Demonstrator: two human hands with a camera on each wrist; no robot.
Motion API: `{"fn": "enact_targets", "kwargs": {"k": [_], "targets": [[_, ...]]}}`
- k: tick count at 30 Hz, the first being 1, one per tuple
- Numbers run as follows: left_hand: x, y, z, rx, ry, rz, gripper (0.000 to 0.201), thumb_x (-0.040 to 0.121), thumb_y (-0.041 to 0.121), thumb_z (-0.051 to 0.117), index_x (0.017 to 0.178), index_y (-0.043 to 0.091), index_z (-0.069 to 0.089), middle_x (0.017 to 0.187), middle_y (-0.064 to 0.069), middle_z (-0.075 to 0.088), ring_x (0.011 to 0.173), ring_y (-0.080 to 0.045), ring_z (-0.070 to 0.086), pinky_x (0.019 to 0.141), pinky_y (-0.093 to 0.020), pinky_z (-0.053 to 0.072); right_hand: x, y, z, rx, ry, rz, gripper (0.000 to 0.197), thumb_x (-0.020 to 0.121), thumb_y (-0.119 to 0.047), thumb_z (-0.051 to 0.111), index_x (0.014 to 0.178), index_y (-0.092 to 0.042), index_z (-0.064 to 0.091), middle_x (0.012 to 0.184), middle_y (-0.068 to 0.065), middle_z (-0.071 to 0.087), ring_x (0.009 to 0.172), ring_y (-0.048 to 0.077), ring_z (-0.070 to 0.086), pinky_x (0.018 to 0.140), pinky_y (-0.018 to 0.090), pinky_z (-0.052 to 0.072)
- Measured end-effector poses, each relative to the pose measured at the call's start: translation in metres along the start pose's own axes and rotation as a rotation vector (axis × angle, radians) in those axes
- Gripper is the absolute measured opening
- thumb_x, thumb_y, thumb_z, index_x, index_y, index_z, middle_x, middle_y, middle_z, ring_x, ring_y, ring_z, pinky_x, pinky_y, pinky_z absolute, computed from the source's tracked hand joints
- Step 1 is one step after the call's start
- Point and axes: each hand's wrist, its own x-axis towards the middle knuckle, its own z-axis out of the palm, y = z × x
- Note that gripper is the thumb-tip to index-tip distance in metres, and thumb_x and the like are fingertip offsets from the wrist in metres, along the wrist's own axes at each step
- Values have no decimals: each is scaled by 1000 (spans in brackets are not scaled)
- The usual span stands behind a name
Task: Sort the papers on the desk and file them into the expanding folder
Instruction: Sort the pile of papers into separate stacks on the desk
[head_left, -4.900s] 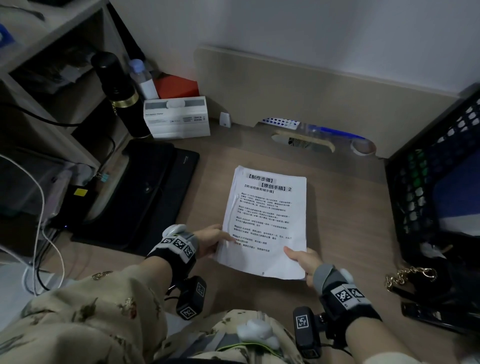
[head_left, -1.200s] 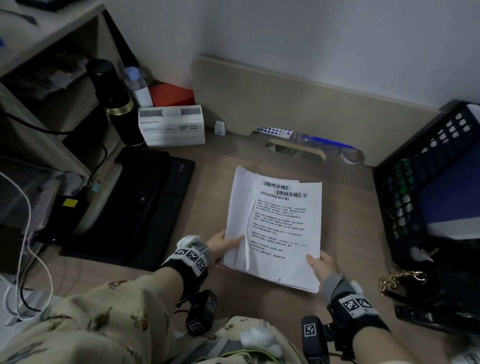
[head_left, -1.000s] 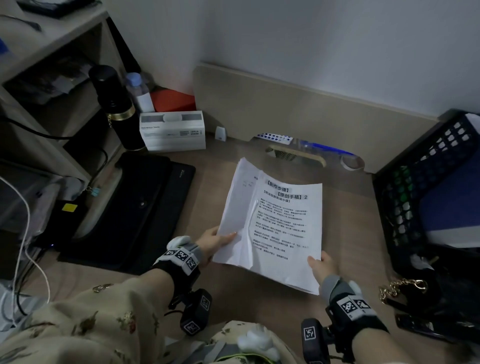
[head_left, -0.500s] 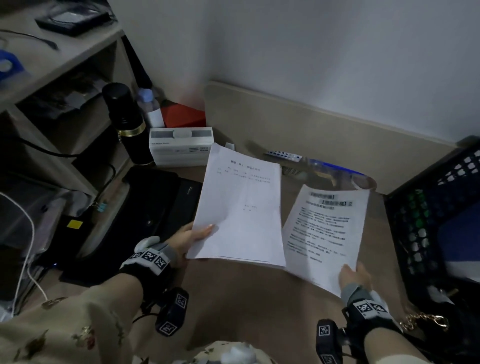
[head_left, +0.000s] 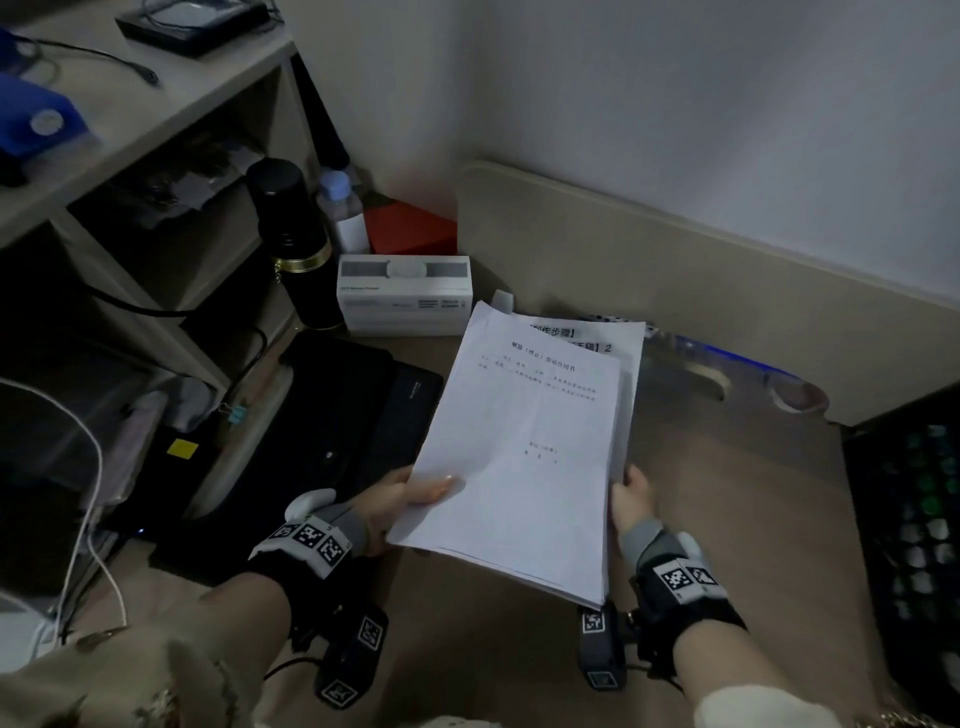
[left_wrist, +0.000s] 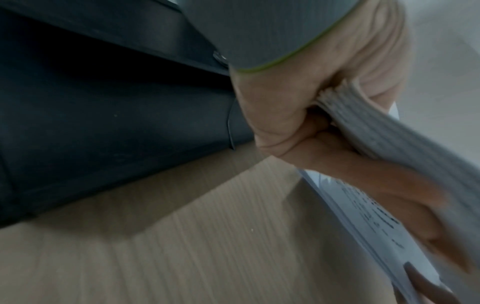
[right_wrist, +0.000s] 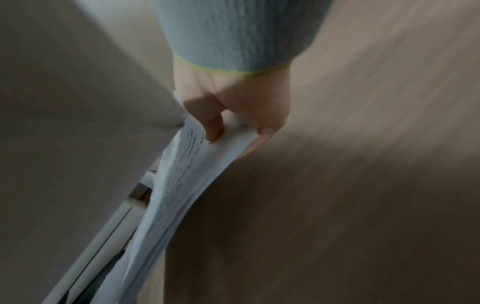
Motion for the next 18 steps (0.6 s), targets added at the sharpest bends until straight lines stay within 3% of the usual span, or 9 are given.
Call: {"fn": "enact_targets", "kwargs": {"k": [1, 3, 6, 7, 10, 12, 14, 16, 18], "targets": [[1, 0, -3, 10, -3, -4, 87, 44, 39, 96, 115, 2, 63, 102, -14, 72, 86, -25, 71, 71, -33, 57, 4, -4, 4, -5, -7, 5, 48, 90, 0, 50, 137, -3, 44, 134, 13, 53, 121, 32, 52, 106, 47, 40], [5, 0, -9, -4, -3, -9, 94, 35, 43, 97, 114, 4, 64, 105, -16, 71, 89, -27, 70, 73, -35, 57, 8, -13, 9, -12, -39, 25, 51, 90, -6, 56, 139, -4, 41, 134, 12, 52, 119, 31, 52, 104, 46, 41], [7, 1, -11, -17, 35, -21, 81, 43, 37, 92, 112, 5, 64, 101, -14, 72, 85, -26, 70, 71, -36, 58, 12, -17, 15, 41, -122, 89, 49, 95, -21, 53, 140, -11, 39, 126, 11, 57, 100, 29, 59, 78, 36, 54], [6, 1, -11, -21, 43, -18, 75, 45, 34, 88, 110, 5, 65, 98, -13, 72, 82, -25, 71, 70, -35, 58, 12, -18, 17, 53, -133, 131, 45, 98, -27, 47, 140, -12, 40, 124, 12, 57, 99, 29, 60, 76, 34, 56], [6, 1, -12, -31, 69, -34, 67, 53, 29, 86, 112, 4, 64, 96, -13, 73, 81, -25, 71, 68, -35, 59, 15, -12, 18, 106, -144, 207, 44, 101, -40, 33, 131, -12, 49, 127, 12, 58, 113, 32, 57, 96, 50, 47], [6, 0, -14, -31, 86, -57, 60, 60, 28, 82, 113, 5, 63, 96, -12, 73, 81, -25, 71, 69, -36, 58, 19, -6, 20, 104, -140, 228, 39, 100, -35, 37, 131, -14, 49, 127, 10, 59, 115, 32, 56, 95, 52, 48], [4, -1, -17, -10, 102, -74, 70, 55, 31, 87, 115, 5, 63, 101, -13, 72, 85, -26, 71, 72, -37, 58, 30, 3, 24, 84, -120, 221, 41, 97, -22, 45, 137, -16, 43, 133, 9, 55, 117, 32, 55, 94, 51, 49], [3, -1, -20, 6, 115, -74, 84, 43, 36, 94, 115, 5, 63, 104, -15, 72, 87, -27, 70, 74, -38, 58, 38, 7, 31, 50, -146, 193, 44, 91, -10, 51, 135, -13, 48, 132, 12, 56, 111, 32, 59, 95, 48, 50], [3, -1, -23, 6, 116, -83, 79, 49, 35, 93, 117, 6, 63, 104, -14, 72, 87, -27, 70, 74, -37, 59, 22, -9, 35, 24, -167, 181, 45, 90, -3, 52, 135, -10, 48, 133, 8, 53, 106, 31, 59, 100, 43, 46]]}}
